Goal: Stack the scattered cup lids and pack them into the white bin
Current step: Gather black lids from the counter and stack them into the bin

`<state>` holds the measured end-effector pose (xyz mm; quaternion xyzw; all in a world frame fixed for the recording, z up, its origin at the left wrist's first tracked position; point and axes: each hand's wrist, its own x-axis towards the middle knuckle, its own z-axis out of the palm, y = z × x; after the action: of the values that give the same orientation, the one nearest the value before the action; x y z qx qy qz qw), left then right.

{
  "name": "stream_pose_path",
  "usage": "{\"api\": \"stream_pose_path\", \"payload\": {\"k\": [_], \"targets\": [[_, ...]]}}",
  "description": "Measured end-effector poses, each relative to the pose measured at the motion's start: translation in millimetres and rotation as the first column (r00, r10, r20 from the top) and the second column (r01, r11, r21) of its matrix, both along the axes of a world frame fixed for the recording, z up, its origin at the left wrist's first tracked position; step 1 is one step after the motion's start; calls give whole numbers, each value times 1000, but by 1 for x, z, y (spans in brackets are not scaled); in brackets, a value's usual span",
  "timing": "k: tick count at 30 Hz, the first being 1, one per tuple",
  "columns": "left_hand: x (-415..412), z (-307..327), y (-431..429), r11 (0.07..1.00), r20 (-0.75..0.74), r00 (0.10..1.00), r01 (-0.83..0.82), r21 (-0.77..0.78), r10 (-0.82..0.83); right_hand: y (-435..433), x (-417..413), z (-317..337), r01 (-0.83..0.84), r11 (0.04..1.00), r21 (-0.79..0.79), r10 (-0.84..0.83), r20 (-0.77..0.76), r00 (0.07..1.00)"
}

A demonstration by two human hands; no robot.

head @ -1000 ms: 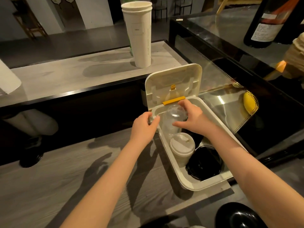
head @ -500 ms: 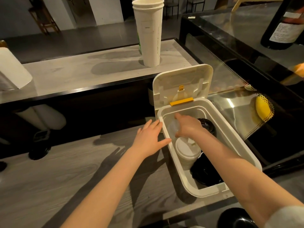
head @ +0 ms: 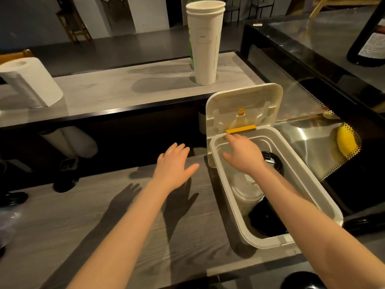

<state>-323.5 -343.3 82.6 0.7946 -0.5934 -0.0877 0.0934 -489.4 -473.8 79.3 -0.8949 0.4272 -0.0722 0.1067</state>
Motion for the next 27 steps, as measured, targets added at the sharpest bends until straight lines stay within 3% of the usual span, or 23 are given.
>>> {"api": "stream_pose_path", "payload": {"k": [3, 6, 17, 27], "targets": [[23, 6, 19, 996, 3, 996, -91, -8, 91, 23, 20, 12, -74, 997, 2, 73, 158, 985], [47, 7, 44, 982, -25, 982, -187, -12, 187, 47, 45, 14, -160, 987, 20, 151, 220, 964], [145, -14, 154, 906, -98, 902, -423, -14, 420, 129, 157, -7, -403, 906, 132, 379, 174, 909], [264, -40, 252, 874, -113, 867, -483, 55, 486, 219, 287, -27, -377, 900, 220, 374, 58, 926]]}}
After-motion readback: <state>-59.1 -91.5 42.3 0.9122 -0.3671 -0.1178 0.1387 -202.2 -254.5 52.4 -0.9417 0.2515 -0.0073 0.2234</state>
